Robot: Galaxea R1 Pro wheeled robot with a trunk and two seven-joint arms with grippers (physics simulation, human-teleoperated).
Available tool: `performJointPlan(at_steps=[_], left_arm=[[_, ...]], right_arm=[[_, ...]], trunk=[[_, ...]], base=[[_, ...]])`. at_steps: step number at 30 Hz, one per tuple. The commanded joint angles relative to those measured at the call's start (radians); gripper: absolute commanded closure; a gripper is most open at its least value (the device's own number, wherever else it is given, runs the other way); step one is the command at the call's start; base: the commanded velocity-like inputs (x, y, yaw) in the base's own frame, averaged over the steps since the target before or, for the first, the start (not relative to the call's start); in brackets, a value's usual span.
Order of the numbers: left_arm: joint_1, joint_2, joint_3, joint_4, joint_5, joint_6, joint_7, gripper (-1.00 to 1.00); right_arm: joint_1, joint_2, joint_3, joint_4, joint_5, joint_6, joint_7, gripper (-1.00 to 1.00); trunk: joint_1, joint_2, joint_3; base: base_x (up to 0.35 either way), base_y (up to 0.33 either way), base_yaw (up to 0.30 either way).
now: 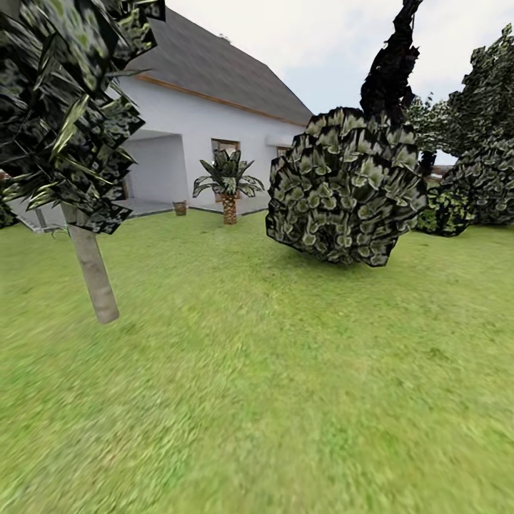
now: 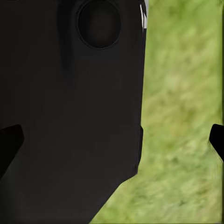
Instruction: Take the three Easter eggs out of the wicker basket on the lawn in the garden, then place them on the lawn next to a single tree (choose any tree) so that all three eggs are next to the same tree and none are left in the basket.
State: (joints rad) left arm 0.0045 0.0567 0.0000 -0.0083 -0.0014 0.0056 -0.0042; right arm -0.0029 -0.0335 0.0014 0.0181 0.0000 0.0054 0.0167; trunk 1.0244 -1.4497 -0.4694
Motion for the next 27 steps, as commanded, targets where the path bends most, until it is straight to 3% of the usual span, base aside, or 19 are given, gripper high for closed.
performJointPlan(at_steps=[1,27], left_arm=[[0.0,0.0,0.0,-0.001,0.0,0.001,0.0,-1.0],[0.0,0.0,0.0,-0.001,0.0,0.001,0.0,-1.0]], right_arm=[[0.0,0.0,0.0,0.0,0.0,0.001,0.002,-1.0],[0.0,0.0,0.0,0.0,0.0,0.001,0.002,-1.0]], trunk=[[0.001,0.0,-0.001],[0.001,0.0,-0.001]], base=[[0.333,0.0,0.046],[0.333,0.0,0.003]])
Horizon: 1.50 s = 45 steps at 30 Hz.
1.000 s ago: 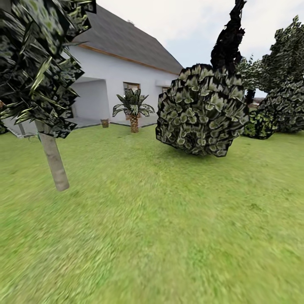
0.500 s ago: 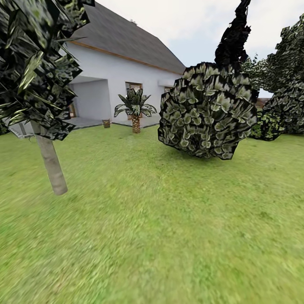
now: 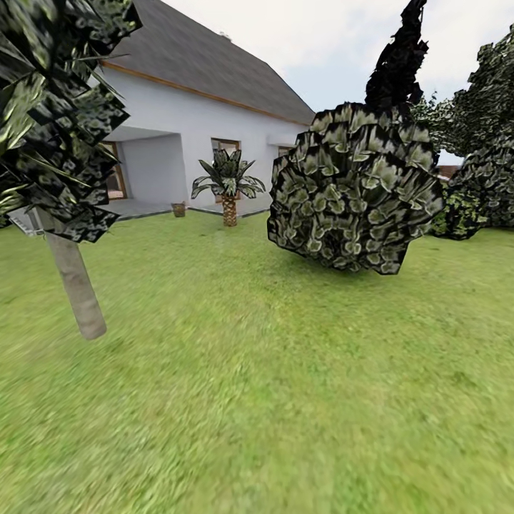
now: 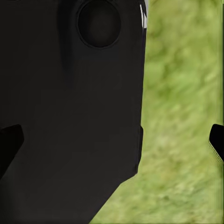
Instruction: Take the three Easter eggs out of the wicker basket on the lawn in the garden, then place them on the lawn next to a single tree (choose any tree) so that all three eggs are next to the same tree and none are left in the basket.
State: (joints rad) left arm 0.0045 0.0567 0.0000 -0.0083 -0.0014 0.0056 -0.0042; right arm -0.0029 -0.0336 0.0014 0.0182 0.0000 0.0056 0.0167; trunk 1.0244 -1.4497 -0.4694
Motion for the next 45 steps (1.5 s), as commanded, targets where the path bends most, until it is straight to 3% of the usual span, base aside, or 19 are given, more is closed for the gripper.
performJointPlan(at_steps=[1,15,45], left_arm=[[0.0,0.0,0.0,-0.001,0.0,0.001,0.0,-1.0],[0.0,0.0,0.0,-0.001,0.0,0.001,0.0,-1.0],[0.0,0.0,0.0,-0.001,0.0,0.001,0.0,-1.0]], right_arm=[[0.0,0.0,0.0,0.0,0.0,0.001,0.002,-1.0],[0.0,0.0,0.0,0.0,0.0,0.001,0.002,-1.0],[0.0,0.0,0.0,0.0,0.0,0.001,0.002,-1.0]], trunk=[[0.001,0.0,-0.001],[0.001,0.0,-0.001],[0.001,0.0,-0.001]], base=[[0.333,0.0,0.0],[0.333,0.0,0.126],[0.333,0.0,0.004]])
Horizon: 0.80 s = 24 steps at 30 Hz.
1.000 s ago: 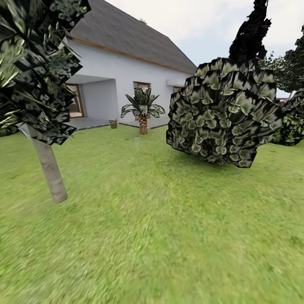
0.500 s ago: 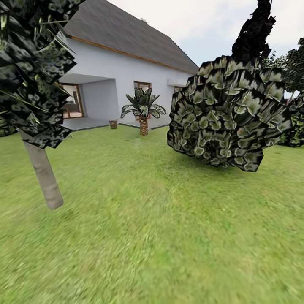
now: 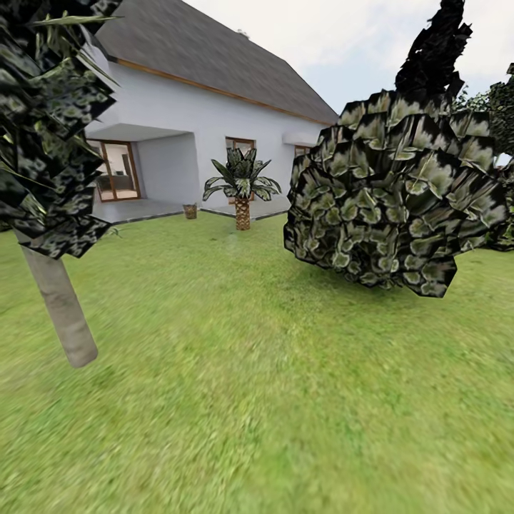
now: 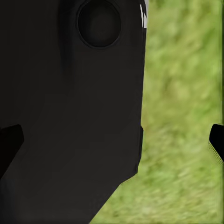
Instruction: Take the three Easter eggs out of the wicker basket on the lawn in the garden, then place them on the lawn next to a single tree (choose any tree) so that all three eggs are next to the same tree and none are left in the basket.
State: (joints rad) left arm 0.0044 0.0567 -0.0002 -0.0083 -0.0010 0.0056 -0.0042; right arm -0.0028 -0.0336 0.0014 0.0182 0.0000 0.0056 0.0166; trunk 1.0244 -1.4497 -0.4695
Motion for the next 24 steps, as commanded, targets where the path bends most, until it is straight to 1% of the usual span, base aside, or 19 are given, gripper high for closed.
performJointPlan(at_steps=[1,8,16,24], left_arm=[[0.0,0.0,0.0,-0.001,0.0,0.001,0.0,-1.0],[0.0,0.0,0.0,-0.001,0.0,0.001,0.0,-1.0],[0.0,0.0,0.0,-0.001,0.0,0.001,0.0,-1.0],[0.0,0.0,0.0,-0.001,0.0,0.001,0.0,-1.0]], right_arm=[[0.0,0.0,0.0,0.0,0.0,0.001,0.002,-1.0],[0.0,0.0,0.0,0.0,0.0,0.001,0.002,-1.0],[0.0,0.0,0.0,0.0,0.0,0.0,0.002,-1.0],[0.0,0.0,0.0,0.0,0.001,-0.001,0.002,-1.0]], trunk=[[0.001,0.0,-0.001],[0.001,0.0,-0.001],[0.001,0.0,-0.001],[0.001,0.0,-0.001]], base=[[0.333,0.0,0.0],[0.333,0.0,0.007],[0.333,0.0,0.166],[0.333,0.0,0.014]])
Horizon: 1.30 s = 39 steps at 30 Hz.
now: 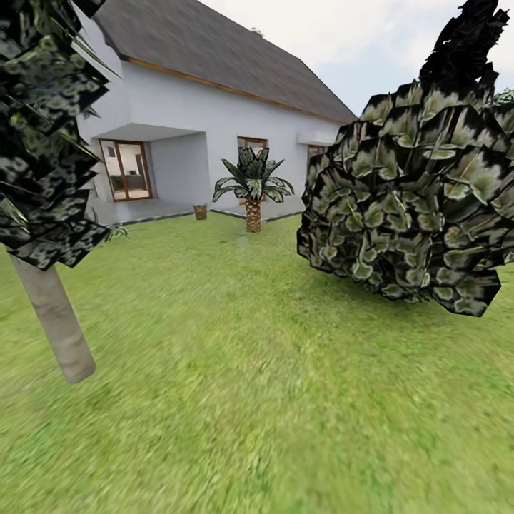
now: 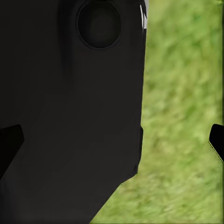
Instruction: Take the three Easter eggs out of the wicker basket on the lawn in the garden, then place them on the lawn next to a single tree (choose any tree) so that all three eggs are next to the same tree and none are left in the basket.
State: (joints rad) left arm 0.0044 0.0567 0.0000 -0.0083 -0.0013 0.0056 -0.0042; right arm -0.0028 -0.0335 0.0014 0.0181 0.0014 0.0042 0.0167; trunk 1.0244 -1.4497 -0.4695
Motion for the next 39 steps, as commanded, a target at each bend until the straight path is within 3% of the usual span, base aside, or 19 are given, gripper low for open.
performJointPlan(at_steps=[1,11,39], left_arm=[[0.0,0.0,0.0,-0.001,0.0,0.001,0.0,-1.0],[0.0,0.0,0.0,-0.001,0.001,0.001,0.0,-1.0],[0.0,0.0,0.0,-0.001,0.0,0.001,0.0,-1.0]], right_arm=[[-0.001,0.0,0.0,0.0,0.0,0.0,0.002,-1.0],[0.0,0.0,0.0,0.0,-0.001,0.002,0.001,-1.0],[0.0,0.0,0.0,0.0,-0.002,0.002,0.0,-1.0]], trunk=[[0.001,0.0,-0.001],[0.001,0.0,-0.001],[0.001,0.0,-0.001]], base=[[0.333,0.0,0.001],[0.333,0.0,0.009],[0.333,0.0,0.125]])
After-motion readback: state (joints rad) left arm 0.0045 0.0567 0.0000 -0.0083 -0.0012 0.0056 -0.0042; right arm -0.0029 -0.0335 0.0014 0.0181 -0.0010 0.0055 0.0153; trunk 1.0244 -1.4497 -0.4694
